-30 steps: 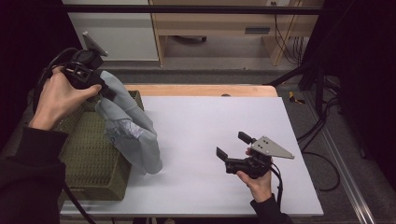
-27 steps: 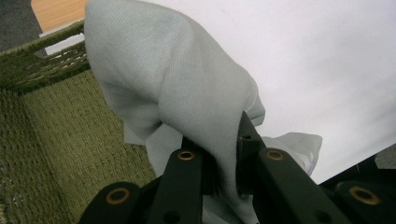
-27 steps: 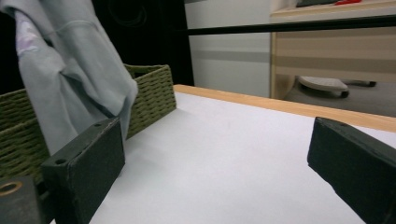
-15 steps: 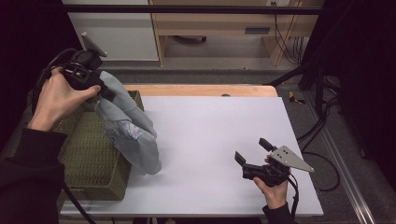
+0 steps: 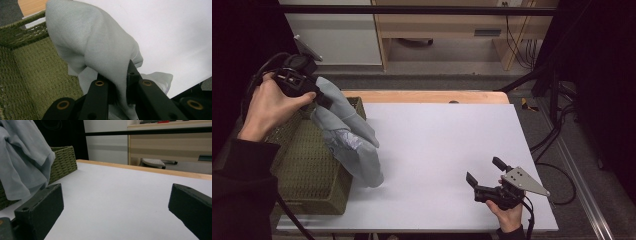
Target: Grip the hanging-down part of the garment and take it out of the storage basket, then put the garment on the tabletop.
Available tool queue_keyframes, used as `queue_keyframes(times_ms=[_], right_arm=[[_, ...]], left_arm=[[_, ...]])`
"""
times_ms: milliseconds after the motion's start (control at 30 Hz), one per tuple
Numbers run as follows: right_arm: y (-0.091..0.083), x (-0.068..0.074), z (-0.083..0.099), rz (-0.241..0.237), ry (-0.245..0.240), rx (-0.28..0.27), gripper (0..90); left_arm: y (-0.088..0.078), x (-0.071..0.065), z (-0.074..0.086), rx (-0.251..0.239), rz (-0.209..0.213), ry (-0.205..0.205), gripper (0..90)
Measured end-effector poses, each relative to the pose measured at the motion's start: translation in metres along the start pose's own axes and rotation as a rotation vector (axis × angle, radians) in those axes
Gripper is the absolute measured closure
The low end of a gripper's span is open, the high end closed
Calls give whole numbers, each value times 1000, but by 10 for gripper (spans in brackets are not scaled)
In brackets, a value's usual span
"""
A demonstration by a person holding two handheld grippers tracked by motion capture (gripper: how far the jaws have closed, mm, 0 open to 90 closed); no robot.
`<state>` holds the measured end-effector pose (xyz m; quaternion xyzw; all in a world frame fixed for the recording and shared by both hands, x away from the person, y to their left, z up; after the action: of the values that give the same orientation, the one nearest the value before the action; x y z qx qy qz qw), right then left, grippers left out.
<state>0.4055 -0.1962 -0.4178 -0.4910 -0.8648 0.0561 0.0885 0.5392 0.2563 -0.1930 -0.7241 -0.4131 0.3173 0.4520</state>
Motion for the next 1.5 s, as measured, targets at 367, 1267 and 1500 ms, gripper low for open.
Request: queue_keyframes(times_ms=[367,1267,1500], right_arm=[[-1,-4,8,2,12,13,3],[-6,-2,7,-9,21,11,3],[-6,-1,7,-12,16,13,3]], left_arm=[[0,-3,-2,10,-2,9,828],[6,-77,-35,31,0,142,830],[7,-109,-45,21,15,213,830]])
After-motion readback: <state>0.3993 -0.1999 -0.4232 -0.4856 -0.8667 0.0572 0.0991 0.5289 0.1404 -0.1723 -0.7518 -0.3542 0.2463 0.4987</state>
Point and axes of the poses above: each handheld gripper's, and its own axes: y roughly forward along the jaws, z roughly out of its underside, x roughly to its left, the point moved 3 cm from there along y, roughly forward along the jaws, and after that the axes turned 1 degree about x, right-handed, at the moved point
